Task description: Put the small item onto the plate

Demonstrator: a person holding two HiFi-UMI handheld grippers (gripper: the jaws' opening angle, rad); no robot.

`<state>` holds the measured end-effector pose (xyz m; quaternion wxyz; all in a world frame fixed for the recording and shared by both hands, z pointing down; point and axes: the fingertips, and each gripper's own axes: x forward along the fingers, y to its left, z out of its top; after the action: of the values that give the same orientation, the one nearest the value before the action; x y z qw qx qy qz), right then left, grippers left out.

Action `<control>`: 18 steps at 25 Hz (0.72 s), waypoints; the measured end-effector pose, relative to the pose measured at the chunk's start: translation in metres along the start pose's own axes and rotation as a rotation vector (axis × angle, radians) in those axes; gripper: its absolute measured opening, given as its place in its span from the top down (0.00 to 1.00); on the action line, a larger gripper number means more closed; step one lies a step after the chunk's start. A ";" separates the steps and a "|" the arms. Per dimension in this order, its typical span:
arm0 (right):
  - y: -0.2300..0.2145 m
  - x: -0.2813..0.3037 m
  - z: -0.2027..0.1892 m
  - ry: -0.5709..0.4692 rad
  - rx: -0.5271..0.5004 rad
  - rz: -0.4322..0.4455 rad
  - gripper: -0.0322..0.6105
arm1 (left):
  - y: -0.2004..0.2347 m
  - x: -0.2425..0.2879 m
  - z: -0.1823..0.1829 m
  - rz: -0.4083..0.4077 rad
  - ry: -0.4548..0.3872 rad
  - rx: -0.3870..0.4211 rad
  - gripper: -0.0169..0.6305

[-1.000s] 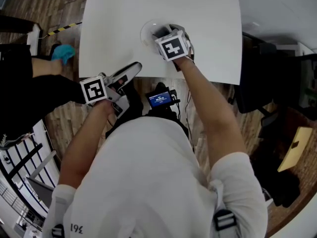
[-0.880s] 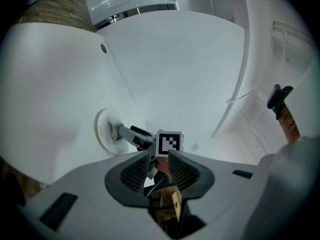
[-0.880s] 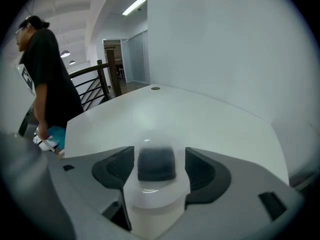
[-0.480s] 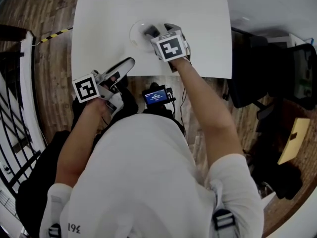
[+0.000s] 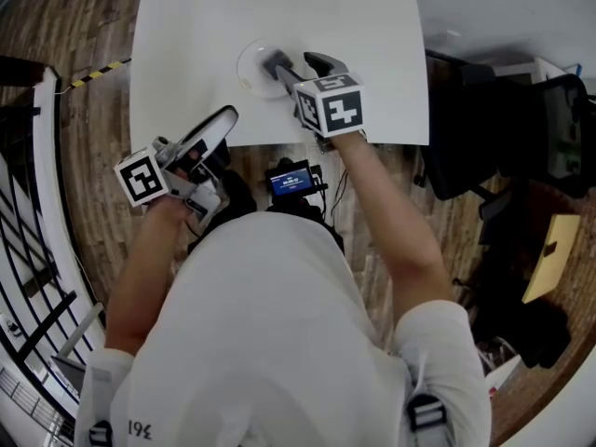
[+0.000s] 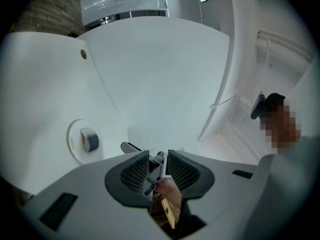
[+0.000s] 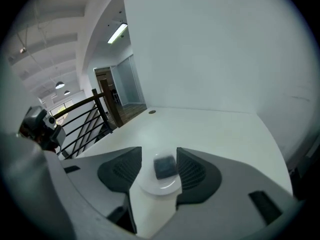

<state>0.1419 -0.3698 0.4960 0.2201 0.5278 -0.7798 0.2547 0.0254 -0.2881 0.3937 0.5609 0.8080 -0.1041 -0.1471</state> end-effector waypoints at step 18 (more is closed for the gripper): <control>0.064 -0.101 0.065 -0.208 0.139 0.131 0.95 | -0.095 -0.029 0.017 -0.155 -0.047 0.126 0.79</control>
<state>0.1125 -0.3193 0.3733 0.0837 0.5133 -0.8117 0.2658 -0.0072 -0.2604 0.3027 0.4933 0.8437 -0.0637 -0.2021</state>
